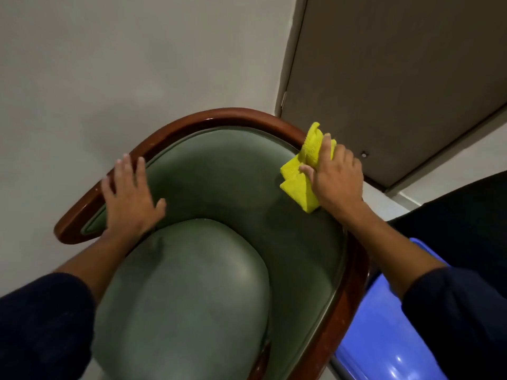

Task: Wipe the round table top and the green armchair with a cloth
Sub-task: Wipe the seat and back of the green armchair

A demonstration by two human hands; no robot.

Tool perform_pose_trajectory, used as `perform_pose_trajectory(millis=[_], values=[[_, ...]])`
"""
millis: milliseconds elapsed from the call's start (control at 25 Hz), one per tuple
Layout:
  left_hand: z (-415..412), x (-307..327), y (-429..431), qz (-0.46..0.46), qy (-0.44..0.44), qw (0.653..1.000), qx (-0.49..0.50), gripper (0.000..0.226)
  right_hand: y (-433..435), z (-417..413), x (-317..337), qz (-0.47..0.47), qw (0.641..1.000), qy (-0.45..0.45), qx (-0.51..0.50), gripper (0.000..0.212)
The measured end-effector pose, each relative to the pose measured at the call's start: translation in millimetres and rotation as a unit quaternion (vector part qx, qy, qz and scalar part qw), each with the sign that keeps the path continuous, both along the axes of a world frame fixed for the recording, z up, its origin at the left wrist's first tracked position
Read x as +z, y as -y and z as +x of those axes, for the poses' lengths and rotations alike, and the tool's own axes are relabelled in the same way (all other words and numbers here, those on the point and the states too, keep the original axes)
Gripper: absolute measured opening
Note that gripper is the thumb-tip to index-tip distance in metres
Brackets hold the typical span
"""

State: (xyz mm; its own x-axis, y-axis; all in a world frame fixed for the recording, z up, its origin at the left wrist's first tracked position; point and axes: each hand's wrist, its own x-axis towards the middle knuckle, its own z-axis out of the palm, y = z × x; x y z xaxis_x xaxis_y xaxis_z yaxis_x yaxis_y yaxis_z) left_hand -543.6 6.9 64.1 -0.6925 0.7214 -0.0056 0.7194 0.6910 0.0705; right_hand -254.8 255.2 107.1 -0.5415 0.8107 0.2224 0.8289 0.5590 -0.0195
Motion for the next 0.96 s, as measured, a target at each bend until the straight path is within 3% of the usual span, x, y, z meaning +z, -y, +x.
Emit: perform_pose_trajectory(millis=[200, 360, 480, 560, 680, 800, 960], values=[[-22.0, -13.9, 14.2, -0.02, 0.078, 0.996, 0.025, 0.117, -13.7, -106.0, -21.2, 0.066, 0.983, 0.04, 0.168, 0.079], [-32.1, -12.9, 18.4, -0.045, 0.099, 0.994, 0.025, 0.118, 15.1, -161.5, -64.3, 0.139, 0.914, 0.136, 0.356, 0.073], [-42.5, -13.3, 21.9, -0.068, 0.118, 0.99, 0.032, 0.124, 17.7, -171.8, -74.0, 0.167, 0.886, 0.173, 0.397, 0.066], [-43.5, -14.9, 22.8, -0.082, 0.133, 0.987, 0.033, 0.127, 8.7, -156.2, -66.9, 0.172, 0.89, 0.175, 0.383, 0.057], [-47.2, -10.4, 21.7, -0.1, 0.163, 0.981, 0.032, 0.125, 0.8, -98.7, -47.7, 0.166, 0.931, 0.123, 0.301, 0.052], [-34.7, 3.6, 26.6, -0.116, 0.206, 0.969, 0.07, 0.123, 27.5, -29.9, -33.7, 0.137, 0.951, 0.159, 0.228, 0.044], [64.9, 38.8, 91.5, -0.124, 0.201, 0.972, 0.004, 0.102, 112.8, 65.0, 17.0, 0.057, 0.98, 0.153, 0.114, 0.05]])
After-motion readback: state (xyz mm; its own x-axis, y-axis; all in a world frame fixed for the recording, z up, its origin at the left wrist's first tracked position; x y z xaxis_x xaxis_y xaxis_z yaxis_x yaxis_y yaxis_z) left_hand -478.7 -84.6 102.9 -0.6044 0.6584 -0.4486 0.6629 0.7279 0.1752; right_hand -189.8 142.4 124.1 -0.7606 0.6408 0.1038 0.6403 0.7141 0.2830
